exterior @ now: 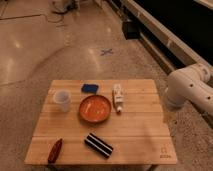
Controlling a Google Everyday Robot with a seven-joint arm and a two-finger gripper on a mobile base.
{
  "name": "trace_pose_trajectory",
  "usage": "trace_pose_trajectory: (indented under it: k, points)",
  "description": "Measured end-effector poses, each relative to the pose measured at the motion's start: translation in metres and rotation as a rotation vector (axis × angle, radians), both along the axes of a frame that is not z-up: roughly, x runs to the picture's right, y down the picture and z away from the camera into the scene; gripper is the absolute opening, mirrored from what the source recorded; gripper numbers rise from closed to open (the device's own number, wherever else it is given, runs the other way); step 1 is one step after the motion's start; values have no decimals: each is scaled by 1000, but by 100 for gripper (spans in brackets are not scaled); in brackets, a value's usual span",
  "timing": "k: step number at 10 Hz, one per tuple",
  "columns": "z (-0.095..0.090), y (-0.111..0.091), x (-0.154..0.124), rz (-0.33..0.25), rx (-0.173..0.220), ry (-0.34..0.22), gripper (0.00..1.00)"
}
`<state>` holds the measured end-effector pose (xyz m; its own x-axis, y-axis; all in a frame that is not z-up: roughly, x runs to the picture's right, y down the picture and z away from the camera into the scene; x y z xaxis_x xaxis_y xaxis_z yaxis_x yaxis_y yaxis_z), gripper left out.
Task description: Place the pepper in the ceramic bowl
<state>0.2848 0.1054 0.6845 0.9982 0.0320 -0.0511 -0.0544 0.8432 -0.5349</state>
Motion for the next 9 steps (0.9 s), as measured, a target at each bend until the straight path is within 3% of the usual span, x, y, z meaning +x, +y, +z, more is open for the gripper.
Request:
trace_pose_trajectory:
  k: [4, 6, 9]
  points:
    - [0, 0, -1, -2, 0, -3, 65]
    - [0, 5, -41, -80, -9, -99, 65]
    - [-7, 26, -135, -270, -16, -312, 65]
